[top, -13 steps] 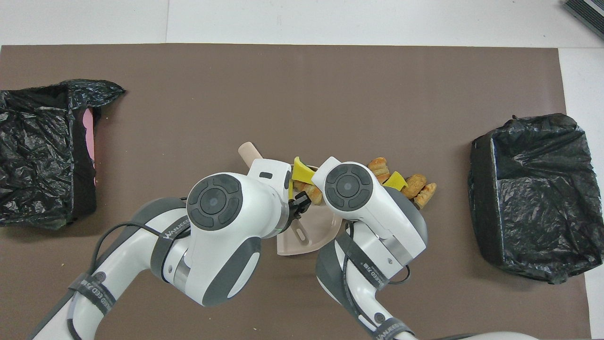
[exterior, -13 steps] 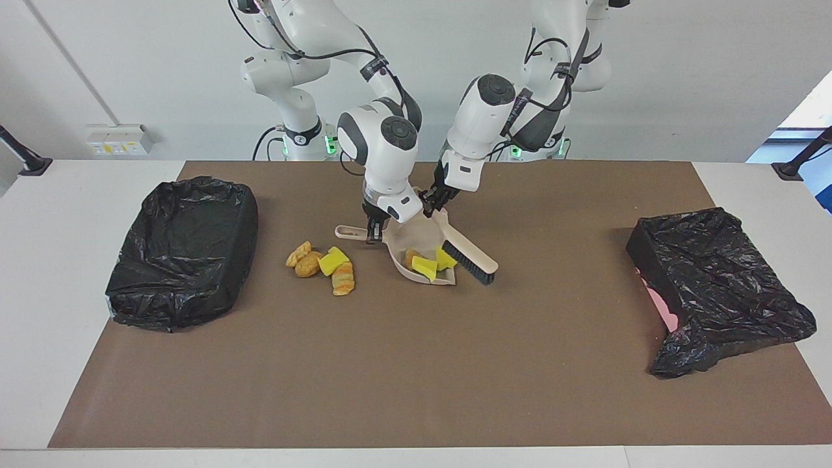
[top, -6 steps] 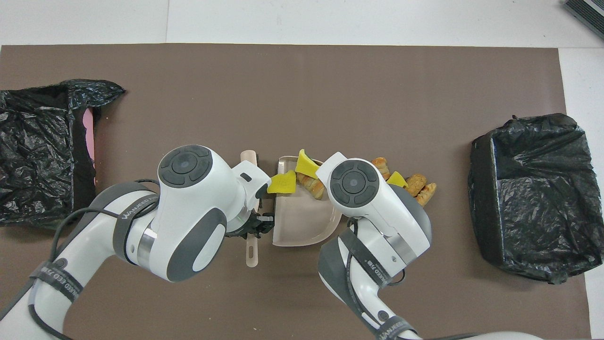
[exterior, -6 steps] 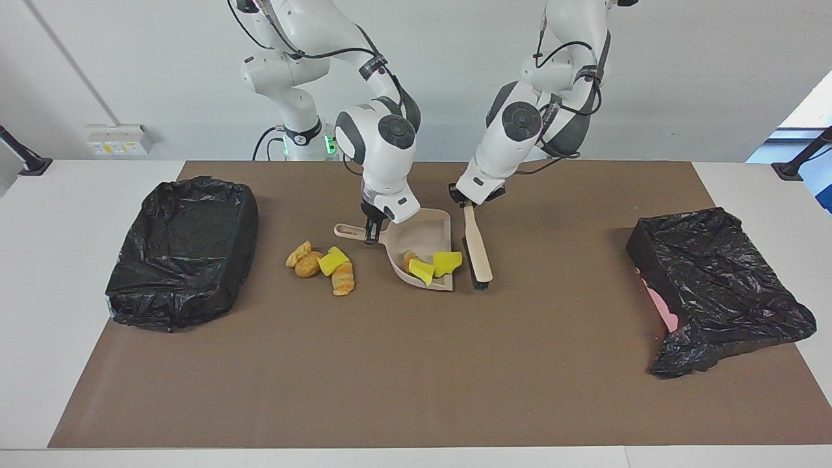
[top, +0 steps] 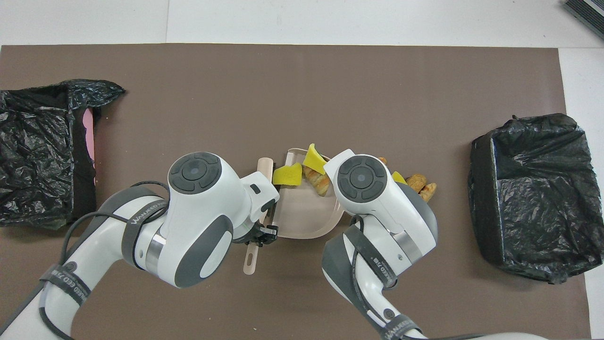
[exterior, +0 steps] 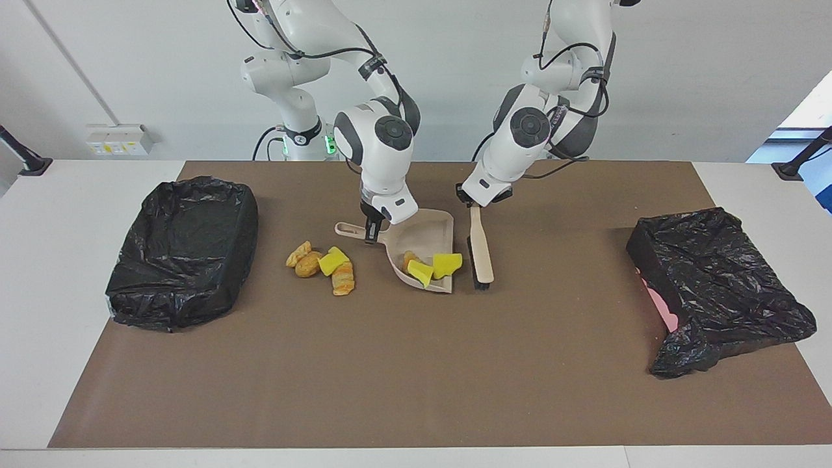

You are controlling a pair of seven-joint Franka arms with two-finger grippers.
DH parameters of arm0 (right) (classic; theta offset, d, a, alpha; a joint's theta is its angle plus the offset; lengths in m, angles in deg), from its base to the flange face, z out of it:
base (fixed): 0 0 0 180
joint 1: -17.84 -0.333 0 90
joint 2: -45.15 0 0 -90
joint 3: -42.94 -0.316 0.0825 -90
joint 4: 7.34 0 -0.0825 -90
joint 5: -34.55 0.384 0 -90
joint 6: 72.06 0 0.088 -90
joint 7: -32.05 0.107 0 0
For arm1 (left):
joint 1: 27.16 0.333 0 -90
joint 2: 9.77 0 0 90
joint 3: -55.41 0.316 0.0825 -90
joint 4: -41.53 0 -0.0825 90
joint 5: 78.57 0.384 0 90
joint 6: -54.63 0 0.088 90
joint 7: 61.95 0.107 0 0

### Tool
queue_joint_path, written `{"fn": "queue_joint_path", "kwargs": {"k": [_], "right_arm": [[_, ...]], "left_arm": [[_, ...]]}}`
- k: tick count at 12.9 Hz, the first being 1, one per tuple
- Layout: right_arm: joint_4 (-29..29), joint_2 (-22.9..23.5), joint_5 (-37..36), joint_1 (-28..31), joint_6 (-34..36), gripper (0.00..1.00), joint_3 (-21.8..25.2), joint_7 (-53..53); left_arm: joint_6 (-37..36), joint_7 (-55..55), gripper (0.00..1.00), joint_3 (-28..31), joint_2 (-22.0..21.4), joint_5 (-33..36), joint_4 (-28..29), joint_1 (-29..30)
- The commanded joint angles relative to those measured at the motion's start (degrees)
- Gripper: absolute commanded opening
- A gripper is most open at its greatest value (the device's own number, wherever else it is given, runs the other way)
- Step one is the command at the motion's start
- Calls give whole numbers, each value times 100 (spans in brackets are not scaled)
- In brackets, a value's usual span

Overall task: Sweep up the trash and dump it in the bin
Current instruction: 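Carry the loaded dustpan with the right gripper to the far black bag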

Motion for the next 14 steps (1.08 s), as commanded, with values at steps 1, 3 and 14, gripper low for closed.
{"fn": "queue_joint_path", "kwargs": {"k": [1, 3, 14], "right_arm": [[-84, -490, 273, 502, 91, 0, -47, -363], [-75, -737, 502, 870, 118, 0, -38, -689], [952, -1300, 511, 2803, 1241, 0, 32, -2120]], "left_arm": [[135, 88, 0, -150, -160, -14, 64, -99], [48, 88, 0, -212, -204, -23, -76, -56], [-437, -683, 0, -256, -1935, -75, 898, -317]]}}
